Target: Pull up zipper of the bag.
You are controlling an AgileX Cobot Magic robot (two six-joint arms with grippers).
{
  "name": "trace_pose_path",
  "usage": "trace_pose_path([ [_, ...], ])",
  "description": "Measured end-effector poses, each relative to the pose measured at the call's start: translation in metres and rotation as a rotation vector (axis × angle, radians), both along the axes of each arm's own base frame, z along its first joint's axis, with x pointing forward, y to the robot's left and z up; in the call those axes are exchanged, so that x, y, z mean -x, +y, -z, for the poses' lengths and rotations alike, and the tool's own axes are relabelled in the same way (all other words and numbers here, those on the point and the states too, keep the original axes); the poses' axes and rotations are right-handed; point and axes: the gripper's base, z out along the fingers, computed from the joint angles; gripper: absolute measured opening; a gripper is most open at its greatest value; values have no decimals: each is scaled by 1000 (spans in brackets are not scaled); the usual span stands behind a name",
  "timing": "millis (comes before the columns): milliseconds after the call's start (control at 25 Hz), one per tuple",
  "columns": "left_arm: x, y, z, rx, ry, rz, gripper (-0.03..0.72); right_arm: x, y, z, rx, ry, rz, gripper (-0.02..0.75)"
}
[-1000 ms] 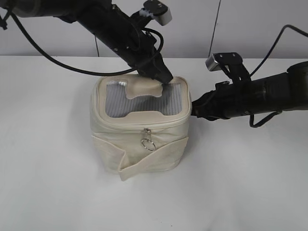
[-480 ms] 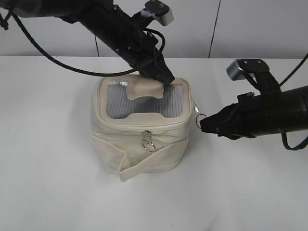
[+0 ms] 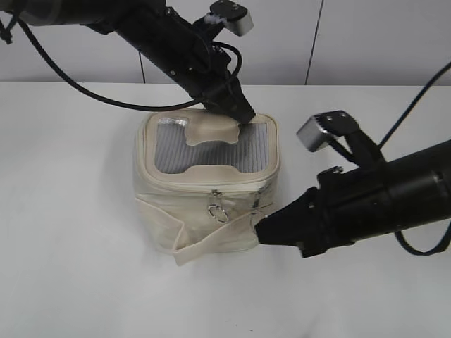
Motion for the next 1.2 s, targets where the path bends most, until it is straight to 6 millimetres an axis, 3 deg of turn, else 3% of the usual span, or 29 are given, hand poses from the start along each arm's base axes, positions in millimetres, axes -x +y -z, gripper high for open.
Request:
trace_pose_path([
  [120, 0, 0, 0, 1, 12, -17, 36, 7, 32, -6, -4, -42, -49, 8],
  [320, 0, 0, 0, 0, 19, -22, 36, 0, 79, -10, -6, -74, -80, 8],
  [480, 0, 0, 0, 0, 24, -27, 36, -6, 89, -1, 2, -14, -30, 8],
  [600, 0, 0, 0, 1, 29, -36, 61, -5, 88, 0, 19, 25, -16, 72],
  [800, -1, 5, -11, 12, 31, -91, 291, 6, 76, -17, 97, 51, -38, 365],
  [1000, 8, 22, -60, 46, -2, -188, 215, 8, 39, -46, 177, 106, 59, 405],
  [1120, 29, 40, -90, 73, -18, -230, 199, 15, 13, -65, 231, 138, 93, 407],
  [1200, 52, 54, -99, 69, -19, -256, 195, 25, -5, -80, 286, 134, 121, 408],
])
